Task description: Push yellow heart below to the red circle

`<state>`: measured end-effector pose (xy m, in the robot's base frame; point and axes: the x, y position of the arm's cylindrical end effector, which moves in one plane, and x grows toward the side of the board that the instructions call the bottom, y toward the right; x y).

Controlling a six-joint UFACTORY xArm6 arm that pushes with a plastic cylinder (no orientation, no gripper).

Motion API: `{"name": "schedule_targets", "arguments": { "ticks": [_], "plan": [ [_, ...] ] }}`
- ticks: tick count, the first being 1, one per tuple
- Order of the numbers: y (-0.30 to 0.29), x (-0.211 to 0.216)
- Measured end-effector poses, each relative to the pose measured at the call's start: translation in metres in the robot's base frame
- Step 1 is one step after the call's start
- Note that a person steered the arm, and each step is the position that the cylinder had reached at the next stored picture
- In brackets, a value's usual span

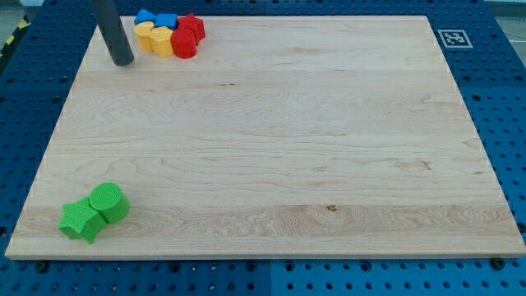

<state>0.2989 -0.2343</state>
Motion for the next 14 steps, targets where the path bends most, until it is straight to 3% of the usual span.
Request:
{"name": "schedule_targets", "arguments": {
  "ticks": [1, 6, 7, 9, 14],
  "plan": [
    [-0.001, -0.017],
    [-0.030, -0.011],
    [-0.044, -0.035],
    [-0.021, -0.093],
    [0.007, -0.106]
  ]
}}
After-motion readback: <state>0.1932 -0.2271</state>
